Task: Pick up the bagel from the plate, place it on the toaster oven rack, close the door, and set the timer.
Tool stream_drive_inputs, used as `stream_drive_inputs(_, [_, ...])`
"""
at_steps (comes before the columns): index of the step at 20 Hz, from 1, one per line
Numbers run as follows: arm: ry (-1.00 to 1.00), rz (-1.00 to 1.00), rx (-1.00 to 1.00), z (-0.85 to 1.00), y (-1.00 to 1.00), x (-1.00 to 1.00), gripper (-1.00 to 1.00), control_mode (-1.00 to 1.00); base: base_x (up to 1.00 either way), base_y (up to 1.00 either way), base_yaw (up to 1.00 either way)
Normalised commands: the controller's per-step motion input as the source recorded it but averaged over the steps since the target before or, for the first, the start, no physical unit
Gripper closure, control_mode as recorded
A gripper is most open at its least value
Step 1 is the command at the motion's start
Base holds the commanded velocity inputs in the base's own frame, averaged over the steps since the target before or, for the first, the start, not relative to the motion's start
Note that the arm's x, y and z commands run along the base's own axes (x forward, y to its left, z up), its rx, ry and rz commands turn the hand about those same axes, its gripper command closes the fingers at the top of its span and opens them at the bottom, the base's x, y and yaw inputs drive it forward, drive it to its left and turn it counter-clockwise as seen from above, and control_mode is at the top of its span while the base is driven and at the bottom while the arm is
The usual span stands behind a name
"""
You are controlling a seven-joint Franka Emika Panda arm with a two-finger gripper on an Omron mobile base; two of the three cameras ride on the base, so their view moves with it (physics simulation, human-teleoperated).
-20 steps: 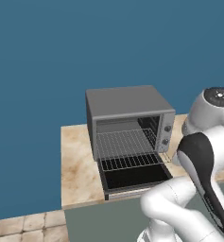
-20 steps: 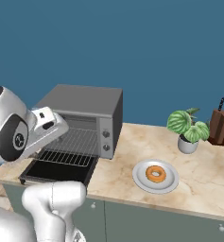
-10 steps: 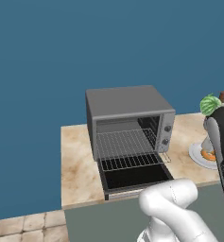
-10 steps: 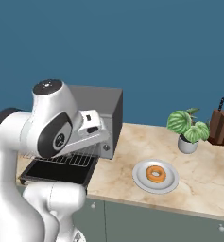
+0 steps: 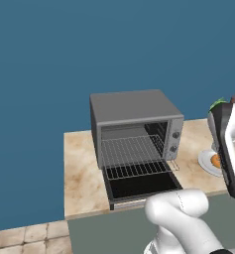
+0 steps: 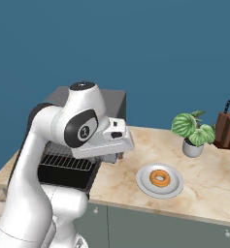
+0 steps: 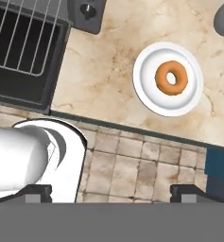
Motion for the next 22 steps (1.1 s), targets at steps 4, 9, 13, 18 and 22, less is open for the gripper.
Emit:
stream_drive_inputs(4, [0.10,-0.10,0.00,-0.46,-0.40,0.32,-1.00,-1.00,0.00,0.00,0.00])
stream_drive_inputs(9, [0.02,-0.01,0.00,-0.46,-0.38,0.17,-1.00,-1.00,0.00,0.00,0.00])
stream_drive_inputs(13, [0.00,0.00,0.00,-0.45,-0.19,0.16,-1.00,-1.00,0.00,0.00,0.00])
stream_drive_inputs(18, [0.00,0.00,0.00,-0.35,-0.15,0.29,-1.00,-1.00,0.00,0.00,0.00])
stream_drive_inputs(22, [0.00,0.00,0.00,-0.30,-0.09,0.46,-1.00,-1.00,0.00,0.00,0.00])
